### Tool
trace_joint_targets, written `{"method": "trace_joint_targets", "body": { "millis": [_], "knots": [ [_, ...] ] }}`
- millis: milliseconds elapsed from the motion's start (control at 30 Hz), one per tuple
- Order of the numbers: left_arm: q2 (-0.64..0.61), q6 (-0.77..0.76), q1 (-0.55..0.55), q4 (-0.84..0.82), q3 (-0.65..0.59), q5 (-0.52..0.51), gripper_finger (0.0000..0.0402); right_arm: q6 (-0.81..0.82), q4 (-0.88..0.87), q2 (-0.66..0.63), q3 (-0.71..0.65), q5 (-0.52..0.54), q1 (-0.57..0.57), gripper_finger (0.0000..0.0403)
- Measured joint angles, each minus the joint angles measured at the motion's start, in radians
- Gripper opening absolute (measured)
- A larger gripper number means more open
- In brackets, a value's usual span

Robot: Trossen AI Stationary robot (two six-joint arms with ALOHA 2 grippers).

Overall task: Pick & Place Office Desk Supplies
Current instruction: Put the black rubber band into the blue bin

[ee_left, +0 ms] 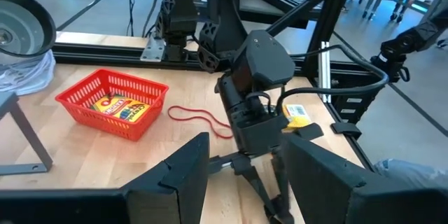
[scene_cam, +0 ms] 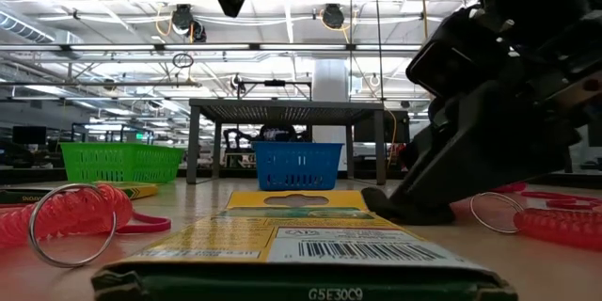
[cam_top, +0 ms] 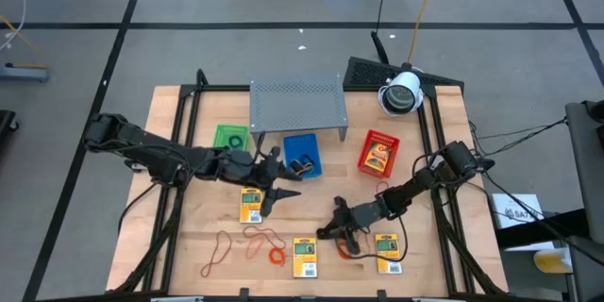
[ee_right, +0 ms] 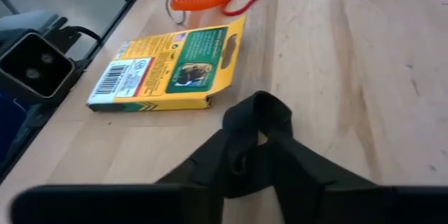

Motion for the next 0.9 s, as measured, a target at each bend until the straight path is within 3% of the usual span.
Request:
{"method": "trace_joint_targets", "body": {
  "millis": [167,467,767,900],
  "knots": [
    [0.0,0.0,-0.01,0.0,0.0,0.0,0.0186,0.052,0.035,0.002,-0.001,0.034,0.0,0.0009],
    [0.0,0.013,-0.009,-0.008,0.0,-0.001,0.0186,0.058,0.121,-0.05,-0.006,0.027,-0.003,0.0002],
    [0.0,0.04,-0.009,-0.014,0.0,-0.001,0.0186,-0.076,0.117,-0.225,-0.005,0.028,-0.01,0.0001],
    [0.0,0.038,-0.009,-0.03,0.0,-0.001,0.0186,-0.155,0.038,-0.336,-0.005,0.03,-0.031,0.0001]
  ]
}}
